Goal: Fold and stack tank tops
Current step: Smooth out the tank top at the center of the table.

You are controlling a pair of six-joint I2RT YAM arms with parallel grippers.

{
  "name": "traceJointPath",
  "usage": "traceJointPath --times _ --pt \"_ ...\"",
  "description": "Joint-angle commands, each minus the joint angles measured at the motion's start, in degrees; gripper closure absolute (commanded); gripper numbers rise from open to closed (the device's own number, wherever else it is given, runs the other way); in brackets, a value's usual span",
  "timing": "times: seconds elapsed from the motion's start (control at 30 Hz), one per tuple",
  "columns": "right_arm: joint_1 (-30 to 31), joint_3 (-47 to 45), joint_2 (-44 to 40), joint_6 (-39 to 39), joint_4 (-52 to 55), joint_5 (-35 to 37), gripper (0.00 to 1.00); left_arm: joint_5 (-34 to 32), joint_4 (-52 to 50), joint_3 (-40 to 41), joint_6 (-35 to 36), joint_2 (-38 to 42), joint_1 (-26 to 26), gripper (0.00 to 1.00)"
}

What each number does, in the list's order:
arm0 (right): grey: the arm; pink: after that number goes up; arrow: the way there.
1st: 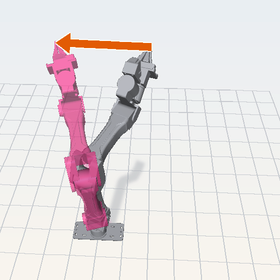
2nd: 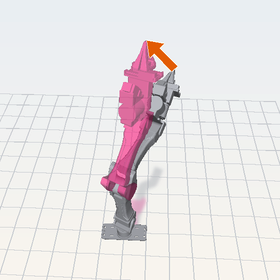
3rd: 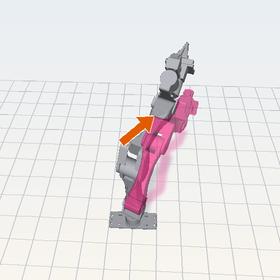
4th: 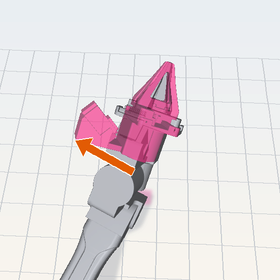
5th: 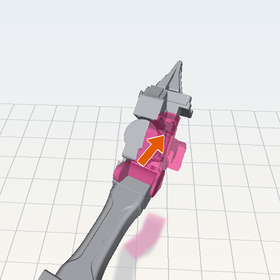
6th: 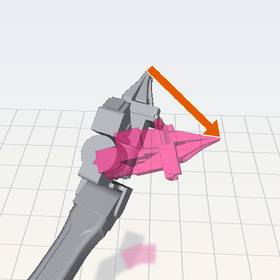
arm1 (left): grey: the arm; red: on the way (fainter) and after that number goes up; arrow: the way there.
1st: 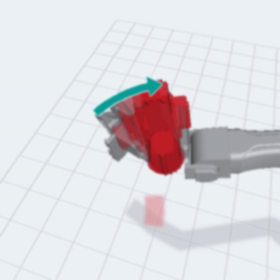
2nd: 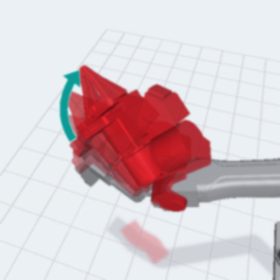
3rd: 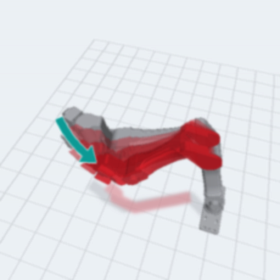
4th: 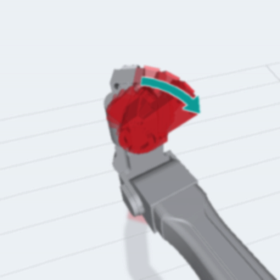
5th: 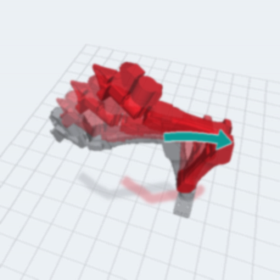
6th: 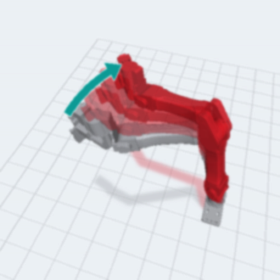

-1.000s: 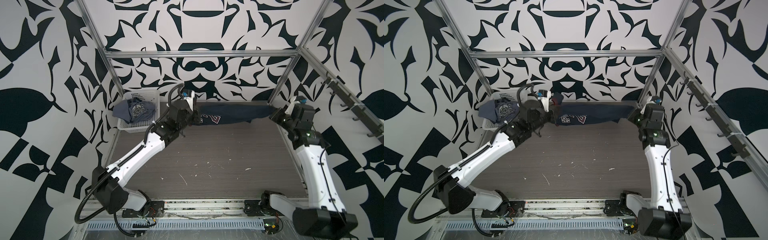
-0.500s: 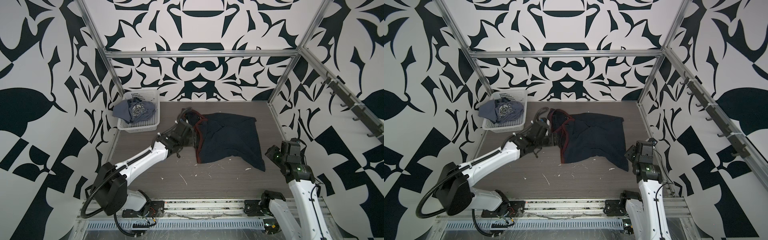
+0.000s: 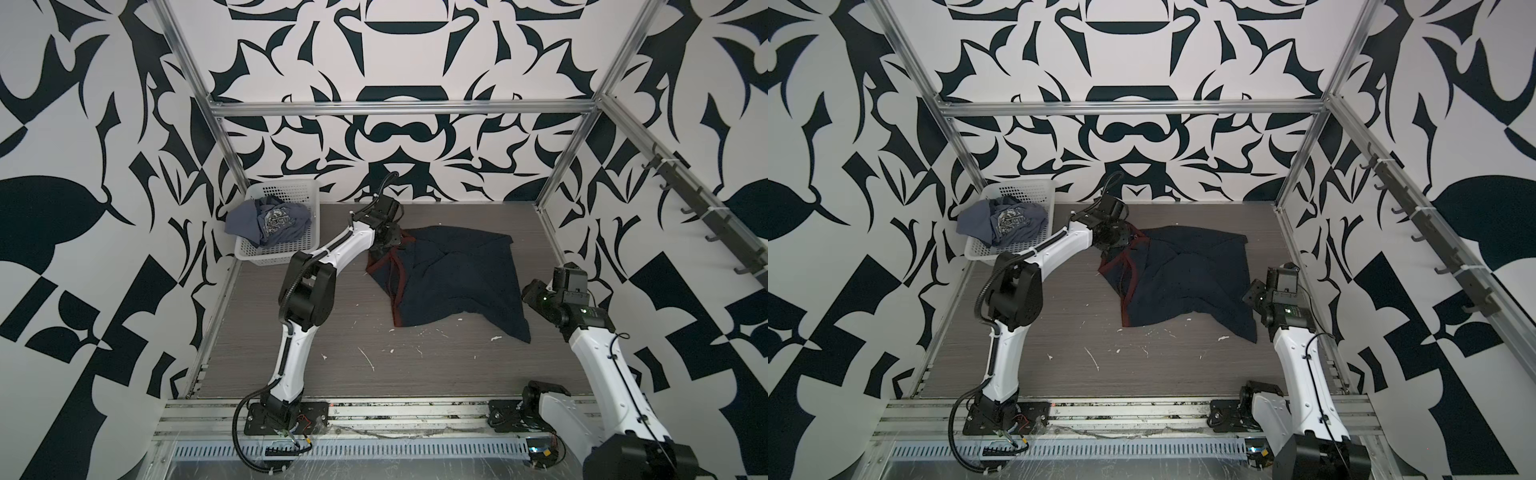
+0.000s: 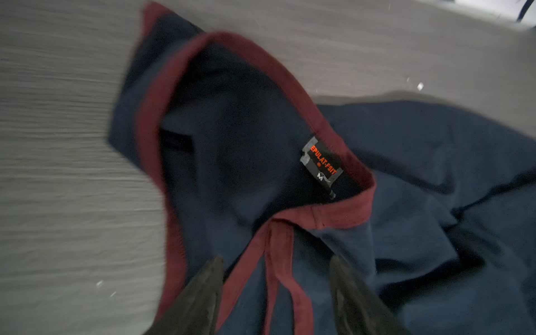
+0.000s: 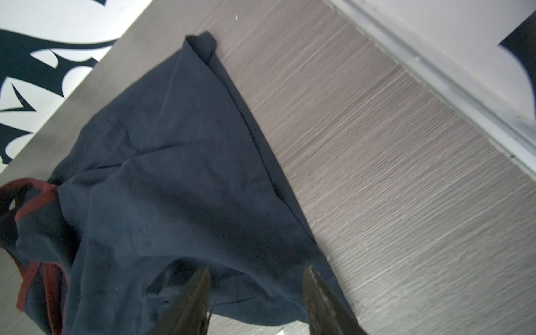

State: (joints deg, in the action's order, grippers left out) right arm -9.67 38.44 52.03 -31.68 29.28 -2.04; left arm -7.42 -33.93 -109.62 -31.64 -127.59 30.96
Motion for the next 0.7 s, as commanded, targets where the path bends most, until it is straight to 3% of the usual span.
traceJointPath --times 0.0,0.2,0.67 --pt "-0.09 -0.84 -1.12 1.22 -2.21 -1.36 0.43 1.41 -5.41 -4.64 0.70 -2.30 0.07 0.41" --pt "-0.09 -1.17 -1.15 1.05 -2.79 -2.30 0.43 1.18 -6.35 -6.03 0.53 -5.30 0.24 0.42" --pt "-0.13 -1.19 -0.95 1.29 -2.58 -2.53 0.43 3.05 -5.58 -6.05 0.44 -6.95 1.12 0.60"
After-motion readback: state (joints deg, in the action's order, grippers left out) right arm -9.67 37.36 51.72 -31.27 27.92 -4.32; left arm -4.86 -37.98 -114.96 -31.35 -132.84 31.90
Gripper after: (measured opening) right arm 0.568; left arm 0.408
